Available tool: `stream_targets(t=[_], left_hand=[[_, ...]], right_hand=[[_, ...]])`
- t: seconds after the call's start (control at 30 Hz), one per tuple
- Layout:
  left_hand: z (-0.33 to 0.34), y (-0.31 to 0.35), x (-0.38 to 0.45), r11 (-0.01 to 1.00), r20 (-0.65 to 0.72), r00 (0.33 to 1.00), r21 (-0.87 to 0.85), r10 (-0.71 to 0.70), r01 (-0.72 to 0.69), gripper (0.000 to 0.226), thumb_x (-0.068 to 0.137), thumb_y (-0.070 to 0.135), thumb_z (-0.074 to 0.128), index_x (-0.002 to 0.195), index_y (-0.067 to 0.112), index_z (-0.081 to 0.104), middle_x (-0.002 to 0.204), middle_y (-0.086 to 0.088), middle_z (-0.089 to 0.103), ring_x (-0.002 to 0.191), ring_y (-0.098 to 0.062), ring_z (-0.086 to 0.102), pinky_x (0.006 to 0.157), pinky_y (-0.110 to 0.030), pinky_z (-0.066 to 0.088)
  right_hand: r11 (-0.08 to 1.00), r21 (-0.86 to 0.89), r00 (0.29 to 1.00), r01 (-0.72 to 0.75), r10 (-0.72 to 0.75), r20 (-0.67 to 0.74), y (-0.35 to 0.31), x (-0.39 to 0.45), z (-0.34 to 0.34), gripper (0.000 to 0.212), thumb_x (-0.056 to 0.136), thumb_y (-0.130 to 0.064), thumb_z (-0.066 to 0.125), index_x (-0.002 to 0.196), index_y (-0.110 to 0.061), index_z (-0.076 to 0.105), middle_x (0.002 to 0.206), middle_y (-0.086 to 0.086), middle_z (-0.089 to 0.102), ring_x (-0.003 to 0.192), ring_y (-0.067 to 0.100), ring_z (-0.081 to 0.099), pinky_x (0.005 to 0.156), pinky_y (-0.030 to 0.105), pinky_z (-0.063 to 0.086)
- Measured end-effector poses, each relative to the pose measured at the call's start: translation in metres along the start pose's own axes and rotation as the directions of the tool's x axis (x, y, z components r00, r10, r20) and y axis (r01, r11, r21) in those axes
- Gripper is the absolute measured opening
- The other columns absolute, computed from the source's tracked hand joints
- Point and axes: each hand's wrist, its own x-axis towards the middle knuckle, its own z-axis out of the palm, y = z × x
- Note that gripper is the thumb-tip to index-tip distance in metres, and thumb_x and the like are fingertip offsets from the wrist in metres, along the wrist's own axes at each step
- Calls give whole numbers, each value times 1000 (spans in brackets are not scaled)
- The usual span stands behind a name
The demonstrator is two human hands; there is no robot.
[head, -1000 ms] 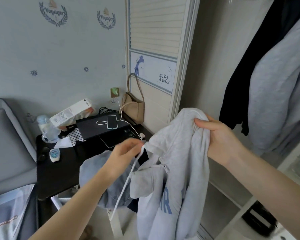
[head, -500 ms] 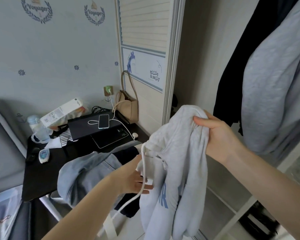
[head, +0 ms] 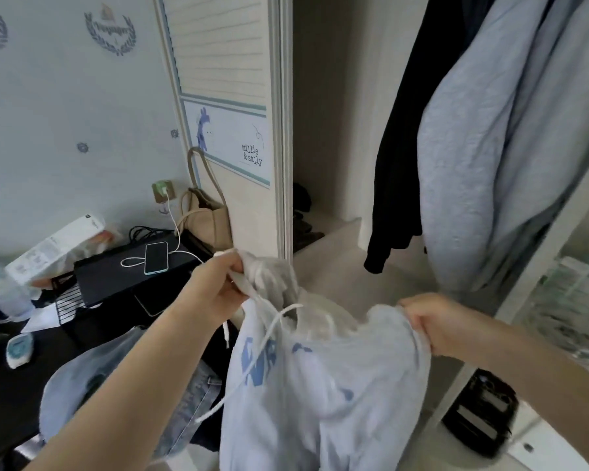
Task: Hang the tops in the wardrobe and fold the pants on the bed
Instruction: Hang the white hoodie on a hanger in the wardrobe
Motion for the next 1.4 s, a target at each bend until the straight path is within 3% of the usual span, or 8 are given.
stream_targets(t=[0.1, 0.2, 0.43, 0.7, 0.93, 1.13, 1.27, 1.4], left_hand=[[22, 19, -4, 997, 37, 997, 43, 61, -62, 26, 93, -2, 41, 70, 10, 48, 74, -8, 51, 74, -21, 57, 73, -34, 49], [44, 26, -4, 982, 151, 985, 157, 81, -105, 32, 91, -6, 39, 64, 8, 48, 58, -4, 52, 59, -14, 57, 56, -27, 51], [61, 59, 27, 938, 370, 923, 271, 105, -215, 27, 84, -11, 38, 67, 6, 51, 59, -6, 49, 55, -14, 55, 47, -22, 46], [61, 82, 83, 934, 417, 905, 285, 82, -216, 24, 82, -11, 39, 71, 7, 51, 66, -8, 46, 66, -18, 51, 61, -28, 45], [75, 93, 109, 942, 490, 870, 268, 47, -202, 25, 82, -12, 38, 84, 6, 55, 77, -10, 49, 75, -21, 54, 66, -31, 47], [84, 84, 114, 928, 567, 823, 325, -36, -183, 26, 85, -10, 41, 101, 3, 57, 89, -14, 57, 84, -23, 62, 70, -32, 53], [82, 85, 119, 913, 599, 798, 361, -69, -192, 25, 82, -5, 50, 104, -1, 60, 96, -16, 59, 93, -31, 60, 85, -43, 51], [63, 97, 132, 877, 569, 815, 441, -108, -193, 42, 65, 12, 62, 104, -5, 64, 90, -18, 66, 86, -30, 66, 76, -38, 50]], right_hand=[[733, -635, 925, -245, 372, 73, 12, 6, -2, 19, 67, -32, 66, 71, -14, 62, 73, 0, 69, 72, 17, 65, 75, 30, 54], [414, -910, 979, -22, 195, 65, 1, 20, 11, 67, 79, -72, 52, 105, -11, 64, 108, 9, 67, 88, 17, 60, 86, 33, 50], [812, -463, 929, 357, -254, 270, -37, 59, 98, 52, 84, -56, 60, 125, -27, 48, 119, -15, 57, 109, -3, 55, 90, 16, 45], [686, -550, 843, 477, -535, 63, -67, 86, 102, 5, 89, -23, 66, 84, -23, 65, 77, -8, 59, 70, 3, 54, 71, 30, 48], [616, -666, 882, 421, -107, 458, -108, 32, 99, 26, 94, -31, 59, 111, -15, 68, 98, -10, 65, 97, 8, 61, 92, 21, 47], [805, -586, 877, 90, -343, -337, -95, 99, 79, 47, 82, -49, 67, 118, -22, 52, 110, -8, 59, 84, 1, 56, 65, 14, 46], [778, -590, 943, -214, 8, -332, -60, 156, 88, 62, 86, -53, 58, 127, -9, 47, 111, 4, 59, 93, 19, 58, 78, 27, 48], [763, -582, 798, -280, -151, -583, -59, 166, 45, 22, 96, -31, 46, 84, -15, 56, 80, 1, 55, 93, 29, 64, 70, 30, 45]])
